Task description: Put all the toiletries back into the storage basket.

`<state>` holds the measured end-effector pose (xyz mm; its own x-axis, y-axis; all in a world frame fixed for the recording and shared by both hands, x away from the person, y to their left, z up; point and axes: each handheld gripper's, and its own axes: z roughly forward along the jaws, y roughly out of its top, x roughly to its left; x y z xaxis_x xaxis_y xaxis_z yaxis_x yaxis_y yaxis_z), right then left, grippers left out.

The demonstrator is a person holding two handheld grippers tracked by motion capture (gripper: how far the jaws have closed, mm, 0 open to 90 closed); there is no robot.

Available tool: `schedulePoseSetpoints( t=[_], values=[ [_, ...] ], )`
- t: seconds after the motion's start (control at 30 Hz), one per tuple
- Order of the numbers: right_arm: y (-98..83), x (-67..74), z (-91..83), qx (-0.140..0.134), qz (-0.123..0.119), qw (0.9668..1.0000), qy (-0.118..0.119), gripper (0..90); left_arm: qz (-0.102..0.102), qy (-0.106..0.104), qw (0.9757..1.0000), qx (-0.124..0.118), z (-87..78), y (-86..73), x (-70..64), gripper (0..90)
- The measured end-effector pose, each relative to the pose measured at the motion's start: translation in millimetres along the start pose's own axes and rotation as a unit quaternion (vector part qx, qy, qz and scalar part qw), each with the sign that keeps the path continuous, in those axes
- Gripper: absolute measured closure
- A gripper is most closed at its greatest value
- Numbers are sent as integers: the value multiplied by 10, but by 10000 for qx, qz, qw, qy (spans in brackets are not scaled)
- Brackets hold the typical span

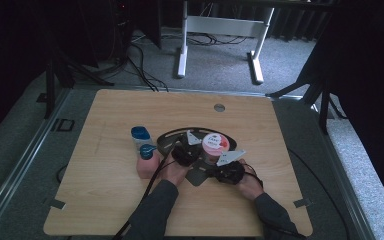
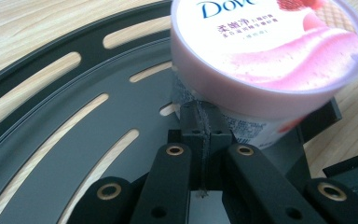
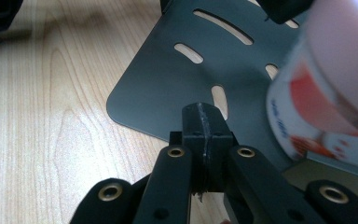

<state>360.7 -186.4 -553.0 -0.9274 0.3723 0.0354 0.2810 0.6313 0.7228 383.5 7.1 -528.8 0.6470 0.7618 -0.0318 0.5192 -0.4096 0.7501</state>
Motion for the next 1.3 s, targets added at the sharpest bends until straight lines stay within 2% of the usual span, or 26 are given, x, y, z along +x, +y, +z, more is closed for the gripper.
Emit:
schedulePoseSetpoints(
  t=[0.5, 0.67, 0.8, 1.03, 1.13, 1.2, 1.3],
  values=[
    [-11, -14, -2, -22, 95, 9999, 49, 900, -37, -25, 10000, -39, 170, 135, -11, 900],
    [-12, -20, -1, -32, 110, 9999, 60, 900, 57, -46, 10000, -23, 193, 166, -45, 900],
    [-14, -25, -2, -33, 132, 9999, 65, 900, 45, -49, 10000, -28, 202, 174, -52, 900],
    [-22, -40, -3, -51, 195, 9997, 116, 900, 107, -112, 9999, -21, 193, 167, -64, 895],
    [-24, -39, -5, -55, 200, 9997, 121, 900, 144, -142, 9998, -4, 175, 150, -58, 851],
    [-27, -38, -7, -62, 209, 9997, 127, 900, 183, -133, 9997, 3, 133, 131, -51, 827],
    [-21, -31, -8, -52, 232, 9997, 109, 900, 134, -113, 9998, -38, 37, 101, -18, 800]
  ],
)
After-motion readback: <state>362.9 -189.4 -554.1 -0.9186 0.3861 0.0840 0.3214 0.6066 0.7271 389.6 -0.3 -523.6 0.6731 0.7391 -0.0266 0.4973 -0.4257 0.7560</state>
